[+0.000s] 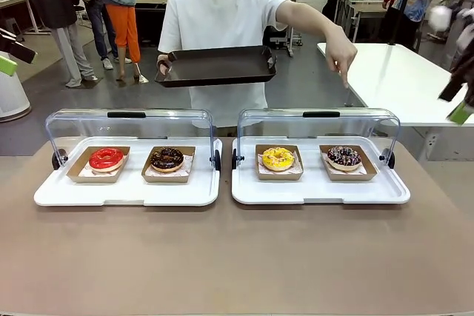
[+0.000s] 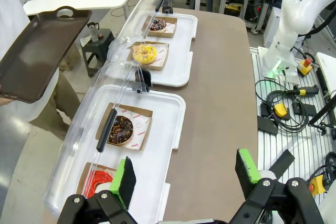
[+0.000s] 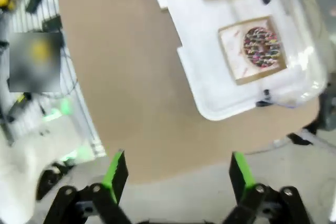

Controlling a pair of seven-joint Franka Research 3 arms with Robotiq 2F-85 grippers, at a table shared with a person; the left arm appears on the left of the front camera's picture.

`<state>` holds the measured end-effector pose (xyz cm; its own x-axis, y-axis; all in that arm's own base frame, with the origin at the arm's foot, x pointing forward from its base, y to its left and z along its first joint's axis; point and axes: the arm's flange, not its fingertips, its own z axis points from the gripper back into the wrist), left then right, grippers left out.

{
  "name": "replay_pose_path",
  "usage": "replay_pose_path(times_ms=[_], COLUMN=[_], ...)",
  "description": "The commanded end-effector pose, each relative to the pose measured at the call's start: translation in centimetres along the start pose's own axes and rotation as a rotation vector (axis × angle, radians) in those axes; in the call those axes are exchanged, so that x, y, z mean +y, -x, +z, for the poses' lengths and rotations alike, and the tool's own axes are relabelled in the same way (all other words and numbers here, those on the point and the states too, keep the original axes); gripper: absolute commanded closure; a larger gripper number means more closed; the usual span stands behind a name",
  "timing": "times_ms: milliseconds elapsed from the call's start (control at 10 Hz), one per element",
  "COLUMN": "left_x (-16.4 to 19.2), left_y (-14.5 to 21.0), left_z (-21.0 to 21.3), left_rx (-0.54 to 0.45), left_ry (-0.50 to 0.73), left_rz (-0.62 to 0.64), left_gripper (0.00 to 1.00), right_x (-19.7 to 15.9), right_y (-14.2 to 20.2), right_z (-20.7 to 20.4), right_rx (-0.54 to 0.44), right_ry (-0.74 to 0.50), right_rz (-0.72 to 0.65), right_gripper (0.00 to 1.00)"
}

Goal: Provide the desired donut to the person.
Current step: Pick up and lift the Paper togo box containing the Donut pointed at by the person.

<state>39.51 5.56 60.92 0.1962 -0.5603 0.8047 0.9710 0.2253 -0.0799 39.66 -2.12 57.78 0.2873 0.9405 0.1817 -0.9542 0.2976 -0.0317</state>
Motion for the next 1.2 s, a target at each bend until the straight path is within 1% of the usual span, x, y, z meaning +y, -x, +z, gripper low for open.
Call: replay_pose_path(times_ms=[0,100,200,400,500,1100], left_x=[0.0,0.0,0.0,0.0,0.0,0.0], left_y=[0.0,0.0,0.0,0.0,0.0,0.0], left_z=[0.1,0.1,0.1,0.1,0.1,0.1], left_rx=[-0.002,-0.002,-0.002,-0.002,-0.002,-0.002], left_ry=[0.002,0.002,0.002,0.002,0.002,0.002], left_rz=[-0.002,-0.002,-0.002,-0.002,-0.002,-0.002], left_gripper=[0.0,0.0,0.0,0.0,0.0,0.0], right_x=[-0.5,-0.4,-0.5,-1.8,-0.2,-0.2], right_y=[-0.5,-0.5,-0.7,-0.3,-1.3,-1.3], right_z=[-5.1,-7.9,-9.5,-11.4,-10.6,-10.6], right_rx=[0.026,0.006,-0.026,-0.074,0.01,0.01], right_ry=[0.001,-0.058,-0.084,-0.104,-0.089,-0.089], right_rz=[0.082,0.131,0.149,0.146,0.133,0.133], right_gripper=[0.0,0.0,0.0,0.0,0.0,0.0])
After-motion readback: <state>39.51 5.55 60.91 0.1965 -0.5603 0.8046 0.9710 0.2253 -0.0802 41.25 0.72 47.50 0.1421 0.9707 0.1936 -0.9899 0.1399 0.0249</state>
